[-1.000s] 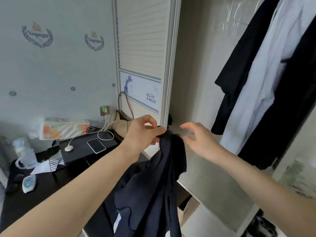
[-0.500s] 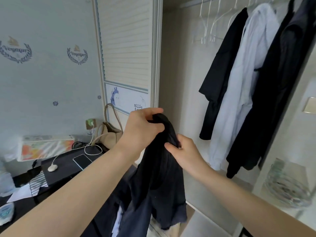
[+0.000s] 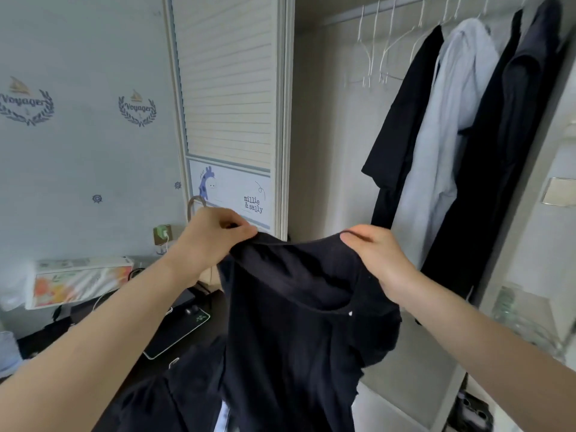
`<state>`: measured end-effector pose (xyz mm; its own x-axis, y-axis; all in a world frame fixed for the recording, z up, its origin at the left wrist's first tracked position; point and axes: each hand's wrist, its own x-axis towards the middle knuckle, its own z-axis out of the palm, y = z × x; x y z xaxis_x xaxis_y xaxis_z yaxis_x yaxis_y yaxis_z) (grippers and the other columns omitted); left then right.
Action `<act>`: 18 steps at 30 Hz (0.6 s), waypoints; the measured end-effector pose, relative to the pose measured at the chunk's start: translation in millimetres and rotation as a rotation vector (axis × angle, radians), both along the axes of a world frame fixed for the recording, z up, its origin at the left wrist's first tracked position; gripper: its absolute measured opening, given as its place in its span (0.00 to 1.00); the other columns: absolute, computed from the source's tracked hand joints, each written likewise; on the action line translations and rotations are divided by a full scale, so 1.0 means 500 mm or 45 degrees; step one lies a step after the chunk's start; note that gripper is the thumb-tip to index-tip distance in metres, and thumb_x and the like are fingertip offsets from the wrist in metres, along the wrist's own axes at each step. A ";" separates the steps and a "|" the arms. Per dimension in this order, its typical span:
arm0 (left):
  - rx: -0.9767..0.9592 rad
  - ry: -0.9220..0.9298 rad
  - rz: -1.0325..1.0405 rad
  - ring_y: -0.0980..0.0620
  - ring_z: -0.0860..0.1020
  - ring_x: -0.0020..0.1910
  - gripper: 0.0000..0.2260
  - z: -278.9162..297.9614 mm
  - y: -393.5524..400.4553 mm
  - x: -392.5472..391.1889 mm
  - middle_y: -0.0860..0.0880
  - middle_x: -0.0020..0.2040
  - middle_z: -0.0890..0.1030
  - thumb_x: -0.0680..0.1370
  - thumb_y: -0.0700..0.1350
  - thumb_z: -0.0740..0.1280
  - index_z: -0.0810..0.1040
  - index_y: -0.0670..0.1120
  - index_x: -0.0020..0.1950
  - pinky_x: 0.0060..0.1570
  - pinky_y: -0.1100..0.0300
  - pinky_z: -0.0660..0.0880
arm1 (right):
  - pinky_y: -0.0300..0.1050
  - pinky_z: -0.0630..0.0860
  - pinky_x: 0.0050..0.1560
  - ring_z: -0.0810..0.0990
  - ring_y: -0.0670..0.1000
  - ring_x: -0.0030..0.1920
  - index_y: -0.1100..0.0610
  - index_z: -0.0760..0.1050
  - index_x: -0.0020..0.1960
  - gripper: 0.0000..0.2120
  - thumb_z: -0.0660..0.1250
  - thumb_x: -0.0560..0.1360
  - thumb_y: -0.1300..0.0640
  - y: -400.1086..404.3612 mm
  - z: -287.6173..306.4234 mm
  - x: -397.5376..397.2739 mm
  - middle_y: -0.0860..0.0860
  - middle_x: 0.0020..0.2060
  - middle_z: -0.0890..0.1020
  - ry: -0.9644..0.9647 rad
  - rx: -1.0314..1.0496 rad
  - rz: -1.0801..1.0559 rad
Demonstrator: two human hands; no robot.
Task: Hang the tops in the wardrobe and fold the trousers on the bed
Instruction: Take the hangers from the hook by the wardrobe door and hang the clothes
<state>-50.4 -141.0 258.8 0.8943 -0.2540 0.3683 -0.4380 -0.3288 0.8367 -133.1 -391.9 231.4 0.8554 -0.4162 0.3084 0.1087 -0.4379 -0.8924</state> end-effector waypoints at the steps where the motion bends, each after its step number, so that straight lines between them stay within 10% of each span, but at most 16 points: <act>1: 0.109 -0.031 -0.037 0.63 0.73 0.25 0.10 -0.008 -0.001 -0.002 0.56 0.26 0.78 0.73 0.50 0.74 0.82 0.48 0.33 0.31 0.67 0.69 | 0.40 0.74 0.47 0.79 0.47 0.49 0.52 0.82 0.45 0.06 0.66 0.77 0.54 0.006 0.012 -0.001 0.49 0.45 0.83 0.036 0.115 0.023; 6: 0.603 -0.116 -0.217 0.61 0.72 0.27 0.23 -0.048 -0.028 -0.021 0.56 0.27 0.75 0.64 0.71 0.69 0.80 0.51 0.33 0.32 0.68 0.66 | 0.42 0.78 0.47 0.82 0.49 0.47 0.51 0.83 0.43 0.07 0.67 0.77 0.55 0.035 0.059 -0.012 0.49 0.41 0.85 0.025 0.076 0.090; 13: 0.392 -0.011 -0.586 0.60 0.80 0.36 0.09 -0.114 -0.128 -0.040 0.55 0.40 0.82 0.73 0.56 0.73 0.81 0.51 0.44 0.38 0.67 0.74 | 0.54 0.77 0.56 0.82 0.57 0.46 0.58 0.83 0.44 0.07 0.68 0.75 0.56 0.065 0.090 -0.019 0.63 0.49 0.81 0.018 -0.151 0.105; 18: 0.540 -0.090 -0.479 0.55 0.80 0.42 0.04 -0.132 -0.151 0.020 0.50 0.41 0.83 0.74 0.47 0.72 0.83 0.49 0.46 0.45 0.62 0.76 | 0.45 0.79 0.53 0.83 0.52 0.47 0.52 0.84 0.43 0.05 0.69 0.75 0.56 0.012 0.106 -0.018 0.53 0.42 0.85 0.043 -0.263 0.067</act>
